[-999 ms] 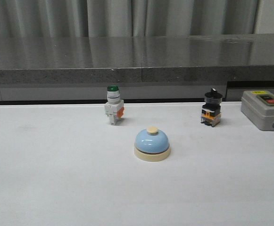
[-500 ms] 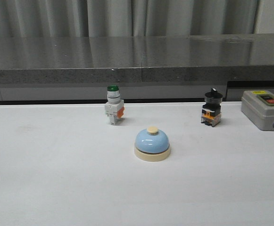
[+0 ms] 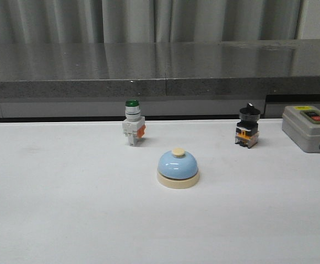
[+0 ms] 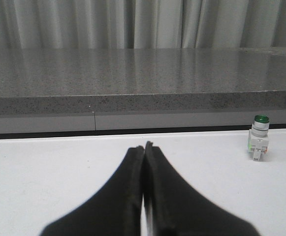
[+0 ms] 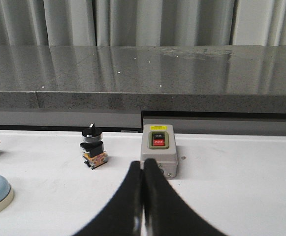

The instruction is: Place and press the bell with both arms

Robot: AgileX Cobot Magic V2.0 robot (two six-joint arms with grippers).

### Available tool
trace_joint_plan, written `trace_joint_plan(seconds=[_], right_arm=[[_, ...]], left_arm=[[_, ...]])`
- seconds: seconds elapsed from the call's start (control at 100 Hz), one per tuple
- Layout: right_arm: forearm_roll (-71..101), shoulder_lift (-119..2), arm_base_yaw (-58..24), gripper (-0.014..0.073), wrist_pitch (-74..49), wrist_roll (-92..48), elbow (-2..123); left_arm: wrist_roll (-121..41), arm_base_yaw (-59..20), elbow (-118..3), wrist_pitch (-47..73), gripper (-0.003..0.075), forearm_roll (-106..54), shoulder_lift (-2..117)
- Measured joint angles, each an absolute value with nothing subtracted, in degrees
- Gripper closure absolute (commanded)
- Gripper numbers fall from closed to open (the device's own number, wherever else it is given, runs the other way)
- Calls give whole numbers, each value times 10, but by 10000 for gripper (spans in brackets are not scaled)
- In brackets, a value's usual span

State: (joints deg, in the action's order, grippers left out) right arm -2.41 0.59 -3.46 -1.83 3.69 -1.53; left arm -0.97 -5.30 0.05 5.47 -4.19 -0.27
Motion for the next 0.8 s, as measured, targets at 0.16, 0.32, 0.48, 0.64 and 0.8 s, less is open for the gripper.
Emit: trace_joint_plan(seconds=[0.16,0.32,0.48,0.64,0.8], right_arm=[[-24,6,-35,653,7,37,-14],[-24,-4,-35,653,-49,37,35],[-15,-97,-35,653,-114,36,122],[0,-231,-45,653,-148,36,200],[4,-373,-83,653,-160,36,271]], left_arm=[[-10,-53,1,55,741,-42,-3],[-10,-53,1,55,741,-42,-3],[-10,-53,1,55,741,-42,-3],[-10,-53,1,55,741,-42,-3],[-10,-53,1,55,741,-42,-3]])
